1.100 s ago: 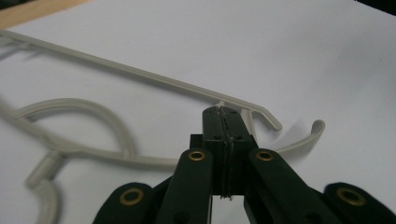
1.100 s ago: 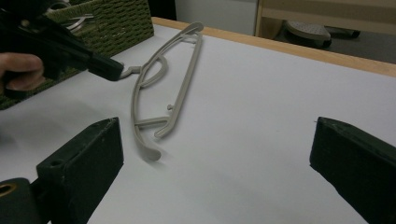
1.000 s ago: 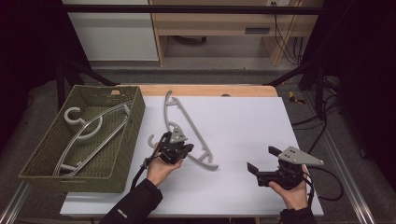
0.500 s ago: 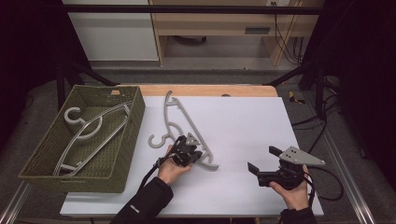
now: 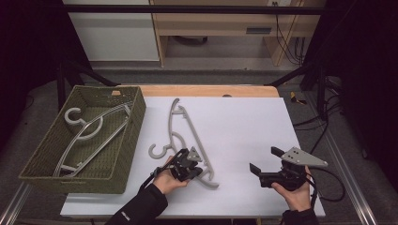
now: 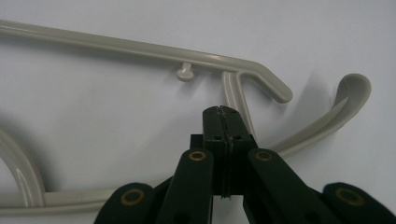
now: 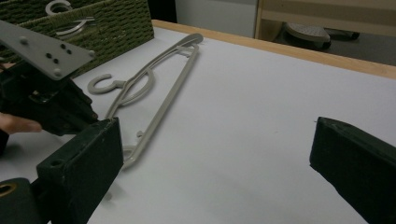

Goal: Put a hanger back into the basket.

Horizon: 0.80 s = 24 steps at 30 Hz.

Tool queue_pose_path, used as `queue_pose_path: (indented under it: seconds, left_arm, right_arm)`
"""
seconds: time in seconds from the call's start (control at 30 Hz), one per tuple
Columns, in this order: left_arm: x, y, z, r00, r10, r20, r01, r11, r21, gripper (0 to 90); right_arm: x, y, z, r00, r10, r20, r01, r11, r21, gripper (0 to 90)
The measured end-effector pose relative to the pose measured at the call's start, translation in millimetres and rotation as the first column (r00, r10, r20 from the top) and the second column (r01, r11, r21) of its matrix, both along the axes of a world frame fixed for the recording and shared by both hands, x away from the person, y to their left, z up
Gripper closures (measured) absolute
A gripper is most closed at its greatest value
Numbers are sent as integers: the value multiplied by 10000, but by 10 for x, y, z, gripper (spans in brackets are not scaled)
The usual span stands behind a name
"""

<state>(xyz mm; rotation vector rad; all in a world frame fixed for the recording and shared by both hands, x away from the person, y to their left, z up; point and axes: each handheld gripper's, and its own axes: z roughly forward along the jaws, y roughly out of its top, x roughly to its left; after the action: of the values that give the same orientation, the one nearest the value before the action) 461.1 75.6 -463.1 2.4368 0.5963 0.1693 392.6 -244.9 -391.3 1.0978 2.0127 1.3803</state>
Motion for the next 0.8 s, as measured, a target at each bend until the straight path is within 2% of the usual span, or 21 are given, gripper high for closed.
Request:
queue_pose_path:
  seconds: [0.17,0.3,0.33,0.37,0.43,0.6,0.67,0.8]
  left_arm:
    - [-137,137,-6,9999,-79,-131,78,9999,-80,900]
    - [-222,272,-2,9998,5,-222,-5,10000,-31,900]
    - [-246,324,-7,9999,35,-128,-34,10000,63,900]
    - [-260,356,-11,9999,94,-74,-93,9999,124,900]
    - [-286,457,-15,9991,339,-242,-341,9994,-70,900]
    - [-374,692,-2,9974,697,-178,-695,9975,115,900]
    - [-400,776,5,9950,943,-319,-942,9955,45,900]
    - [-431,883,15,9906,1307,-394,-1299,9913,232,900]
  right_arm:
    - [0,4,0,10000,9,6,-9,10000,12,30]
    - [0,-2,-3,10000,-16,-20,16,10000,23,30]
    - [0,-1,-3,10000,-19,-20,19,10000,29,30]
    - [-1,0,-1,10000,-13,-15,13,10000,48,30]
    - [-4,1,1,10000,-2,-29,2,10000,70,30]
    - [2,4,-8,10000,-22,-60,22,10000,36,30]
    - [6,12,-16,10000,0,-77,0,10000,9,30]
    - [3,19,-15,10000,42,-52,-42,10000,-4,30]
